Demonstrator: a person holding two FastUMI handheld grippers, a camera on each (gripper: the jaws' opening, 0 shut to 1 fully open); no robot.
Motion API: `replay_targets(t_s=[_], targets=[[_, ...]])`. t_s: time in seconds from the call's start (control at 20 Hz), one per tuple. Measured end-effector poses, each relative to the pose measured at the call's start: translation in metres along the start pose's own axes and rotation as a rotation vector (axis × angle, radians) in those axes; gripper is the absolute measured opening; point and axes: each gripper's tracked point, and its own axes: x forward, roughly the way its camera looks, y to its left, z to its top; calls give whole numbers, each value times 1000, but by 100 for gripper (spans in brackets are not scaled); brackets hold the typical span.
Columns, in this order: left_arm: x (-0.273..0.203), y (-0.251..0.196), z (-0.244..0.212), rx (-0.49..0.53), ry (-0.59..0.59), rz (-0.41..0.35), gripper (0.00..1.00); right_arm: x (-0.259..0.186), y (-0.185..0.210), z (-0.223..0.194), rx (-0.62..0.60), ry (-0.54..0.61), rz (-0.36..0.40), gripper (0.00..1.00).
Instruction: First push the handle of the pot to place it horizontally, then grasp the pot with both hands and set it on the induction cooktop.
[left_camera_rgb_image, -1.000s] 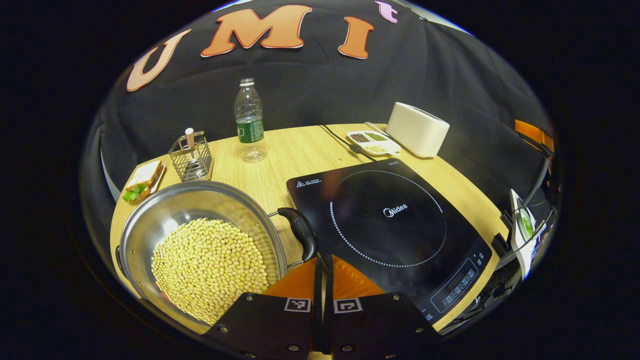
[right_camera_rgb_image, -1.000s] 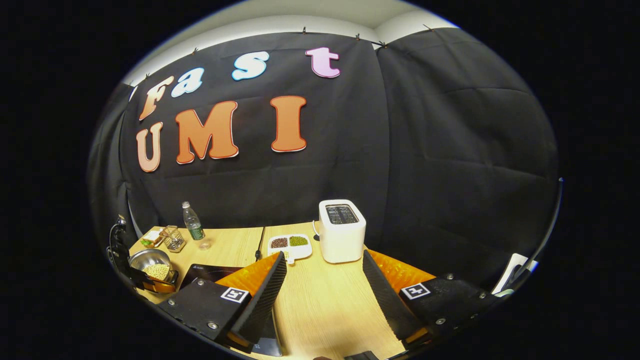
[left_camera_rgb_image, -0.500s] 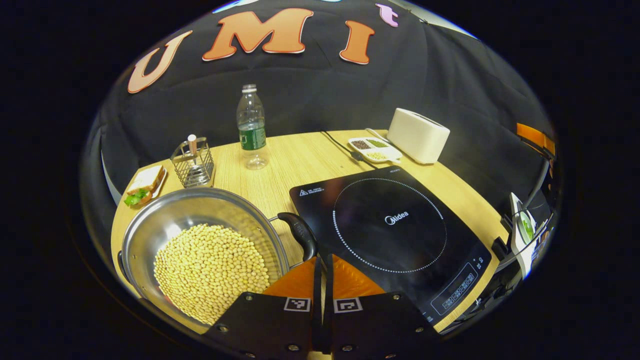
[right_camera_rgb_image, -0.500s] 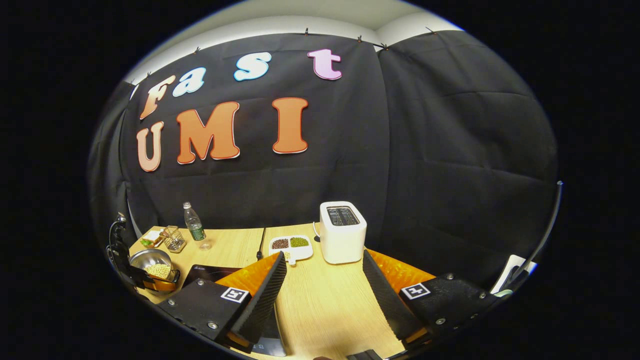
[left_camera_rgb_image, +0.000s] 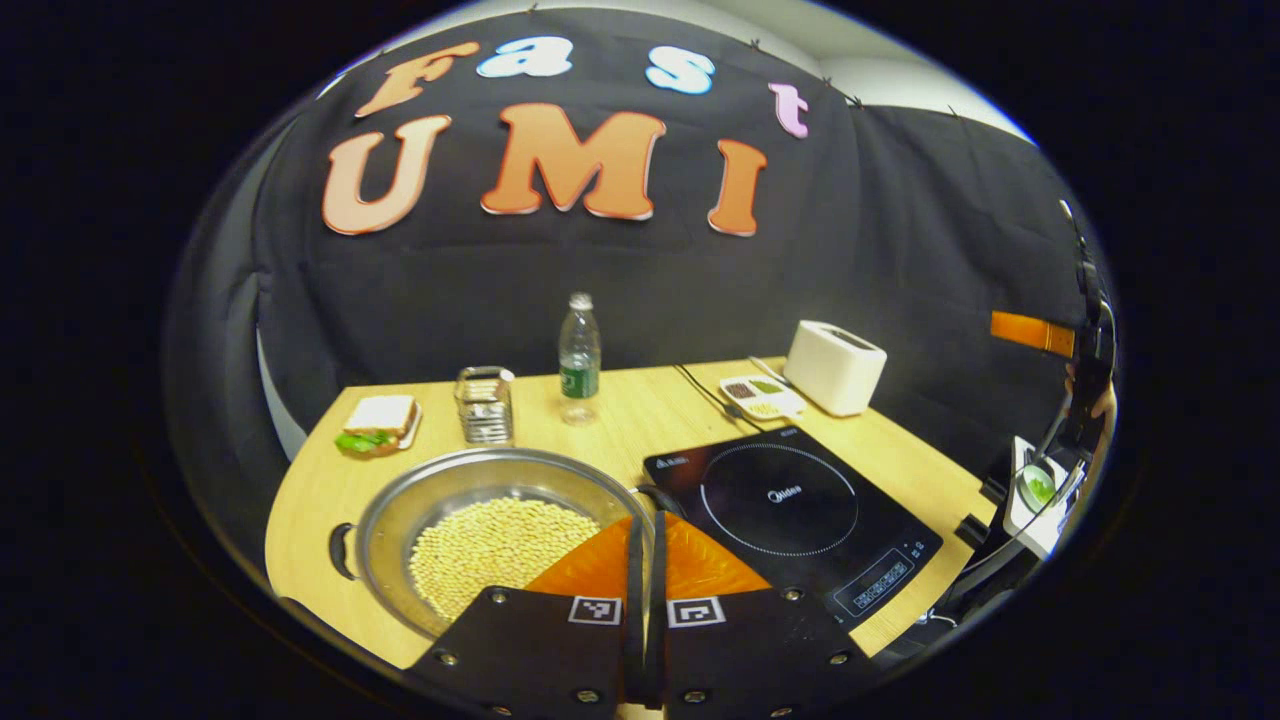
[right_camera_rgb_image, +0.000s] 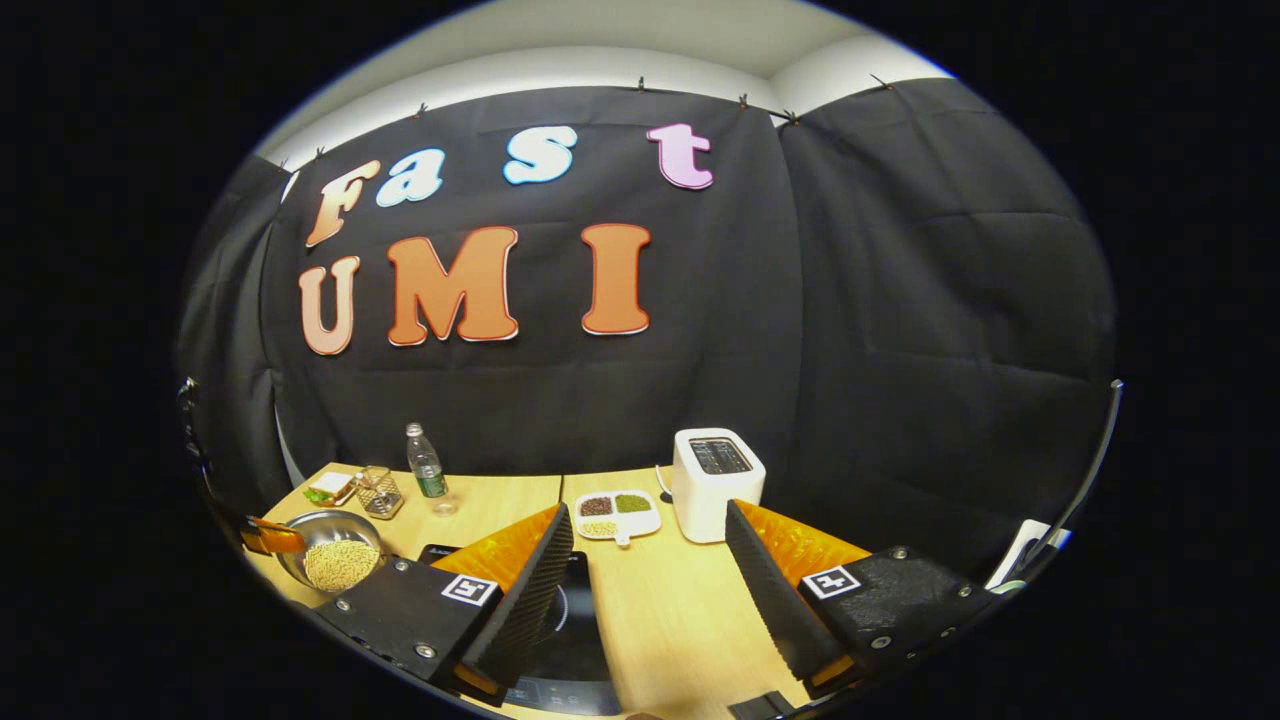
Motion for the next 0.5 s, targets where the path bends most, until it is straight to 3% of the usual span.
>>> replay_targets(t_s=[0.2, 0.35, 0.4, 0.5], targets=[[-49, 72, 25, -4, -114, 144, 2, -4, 46, 2, -24, -10, 45, 95], [-73, 111, 25, -62, -164, 185, 2, -3, 92, -3, -36, -5, 102, 95], [-80, 129, 20, -72, -170, 216, 2, -2, 110, -6, -40, -3, 124, 100], [-85, 157, 14, -67, -167, 263, 2, 2, 144, -16, -48, 6, 172, 95]])
